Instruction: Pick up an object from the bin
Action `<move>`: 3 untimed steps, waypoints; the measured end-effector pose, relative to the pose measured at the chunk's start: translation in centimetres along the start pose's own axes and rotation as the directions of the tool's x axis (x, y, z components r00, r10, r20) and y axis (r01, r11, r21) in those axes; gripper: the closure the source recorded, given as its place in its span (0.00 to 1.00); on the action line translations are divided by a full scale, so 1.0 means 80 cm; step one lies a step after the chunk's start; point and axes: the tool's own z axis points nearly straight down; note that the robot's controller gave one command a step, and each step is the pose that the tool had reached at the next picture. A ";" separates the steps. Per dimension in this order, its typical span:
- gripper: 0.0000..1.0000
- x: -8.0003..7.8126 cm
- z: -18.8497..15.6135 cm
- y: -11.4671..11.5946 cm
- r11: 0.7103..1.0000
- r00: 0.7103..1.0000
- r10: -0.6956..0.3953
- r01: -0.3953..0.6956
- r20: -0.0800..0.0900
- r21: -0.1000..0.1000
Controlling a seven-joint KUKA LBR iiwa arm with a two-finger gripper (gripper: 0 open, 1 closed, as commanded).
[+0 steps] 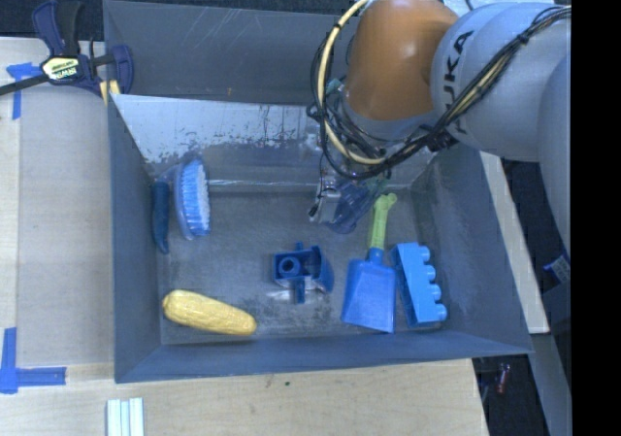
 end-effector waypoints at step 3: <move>0.00 0.023 0.079 0.006 0.975 0.975 -0.220 0.220 0.002 0.000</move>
Offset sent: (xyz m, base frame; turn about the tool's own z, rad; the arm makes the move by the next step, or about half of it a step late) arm -0.0046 -0.0140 -0.0555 -0.1958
